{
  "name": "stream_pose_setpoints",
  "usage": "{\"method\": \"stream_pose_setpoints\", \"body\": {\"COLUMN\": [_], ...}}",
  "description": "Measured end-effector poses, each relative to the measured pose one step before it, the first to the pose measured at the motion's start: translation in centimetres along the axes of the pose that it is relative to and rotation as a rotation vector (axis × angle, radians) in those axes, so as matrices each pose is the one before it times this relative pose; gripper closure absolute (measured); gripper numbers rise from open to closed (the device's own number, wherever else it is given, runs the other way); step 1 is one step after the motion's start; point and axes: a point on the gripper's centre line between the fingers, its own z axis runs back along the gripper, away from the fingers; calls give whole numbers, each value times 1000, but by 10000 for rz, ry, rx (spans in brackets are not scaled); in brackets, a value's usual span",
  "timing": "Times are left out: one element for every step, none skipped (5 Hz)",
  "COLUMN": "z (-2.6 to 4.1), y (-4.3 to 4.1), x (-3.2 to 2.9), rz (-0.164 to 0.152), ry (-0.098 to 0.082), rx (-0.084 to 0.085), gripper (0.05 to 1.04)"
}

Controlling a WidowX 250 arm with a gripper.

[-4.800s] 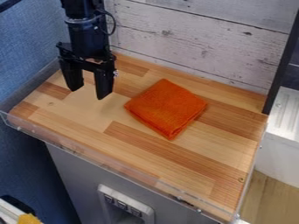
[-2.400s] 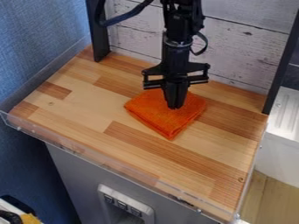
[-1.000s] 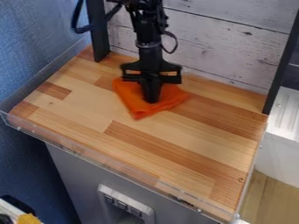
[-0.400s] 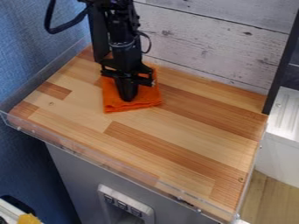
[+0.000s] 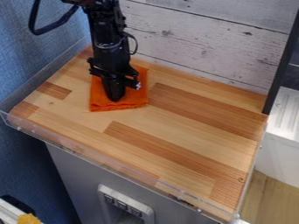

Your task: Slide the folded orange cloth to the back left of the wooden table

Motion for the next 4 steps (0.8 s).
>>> {"method": "stream_pose_setpoints", "body": {"z": [202, 1507, 2770, 3407], "y": [1099, 701, 673, 871], "x": [-833, 291, 1489, 1658], "rz": [-117, 2, -57, 23], "ry": [317, 136, -133, -277], "rx": [-41, -37, 40, 131], "gripper": [851, 602, 306, 88]}}
